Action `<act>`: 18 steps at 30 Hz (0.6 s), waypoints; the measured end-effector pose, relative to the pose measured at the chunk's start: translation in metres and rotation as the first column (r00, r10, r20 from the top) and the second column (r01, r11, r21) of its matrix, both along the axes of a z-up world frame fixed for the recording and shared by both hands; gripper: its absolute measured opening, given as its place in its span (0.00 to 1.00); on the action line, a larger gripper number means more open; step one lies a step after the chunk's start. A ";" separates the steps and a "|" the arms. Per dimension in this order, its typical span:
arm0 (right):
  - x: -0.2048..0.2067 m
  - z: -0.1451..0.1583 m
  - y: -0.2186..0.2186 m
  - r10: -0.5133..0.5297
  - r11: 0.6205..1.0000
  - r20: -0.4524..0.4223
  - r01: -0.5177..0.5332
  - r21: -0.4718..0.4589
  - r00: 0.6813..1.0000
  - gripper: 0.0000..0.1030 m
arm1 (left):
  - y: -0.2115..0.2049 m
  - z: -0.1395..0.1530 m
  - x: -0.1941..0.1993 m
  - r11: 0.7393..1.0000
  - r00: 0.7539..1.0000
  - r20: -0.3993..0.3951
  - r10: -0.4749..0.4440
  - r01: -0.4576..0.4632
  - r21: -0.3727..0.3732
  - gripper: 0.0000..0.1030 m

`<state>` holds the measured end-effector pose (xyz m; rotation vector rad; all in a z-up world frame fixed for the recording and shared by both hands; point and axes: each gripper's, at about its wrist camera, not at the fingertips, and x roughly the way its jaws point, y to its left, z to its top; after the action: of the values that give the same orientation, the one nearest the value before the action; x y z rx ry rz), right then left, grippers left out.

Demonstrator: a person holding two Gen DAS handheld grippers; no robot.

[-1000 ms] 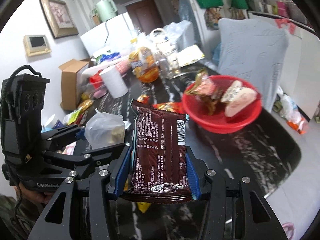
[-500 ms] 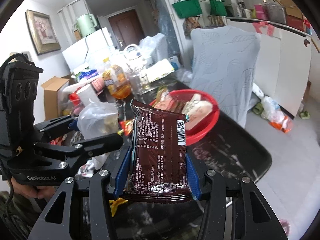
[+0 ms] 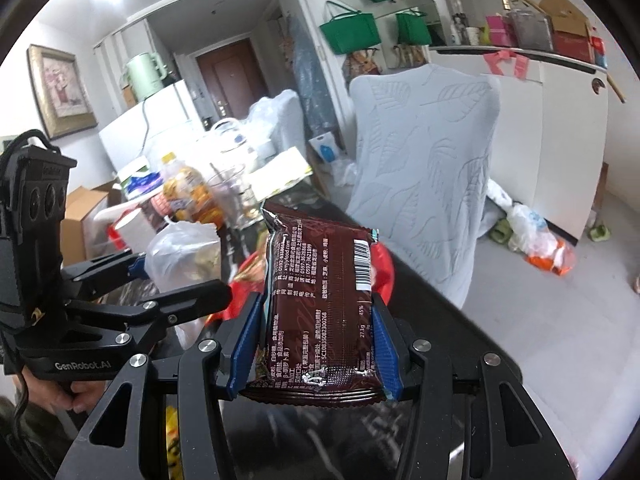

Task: Organize snacks

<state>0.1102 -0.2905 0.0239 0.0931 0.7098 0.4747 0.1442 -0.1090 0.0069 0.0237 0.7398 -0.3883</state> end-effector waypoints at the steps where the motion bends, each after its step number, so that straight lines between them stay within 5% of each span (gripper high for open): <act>1: 0.004 -0.002 -0.001 -0.005 1.000 0.000 0.005 0.006 1.000 0.49 | -0.001 -0.005 0.005 1.000 1.000 -0.010 0.001 -0.001 -0.006 0.64; 18: 0.032 -0.028 -0.008 -0.024 0.999 -0.045 0.026 0.036 0.999 0.49 | 0.000 -0.043 0.022 1.000 0.998 -0.068 0.017 -0.017 0.003 0.65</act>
<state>0.1422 -0.2984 -0.0037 0.1471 0.7432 0.4627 0.1666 -0.1093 -0.0357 0.0064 0.8070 -0.3738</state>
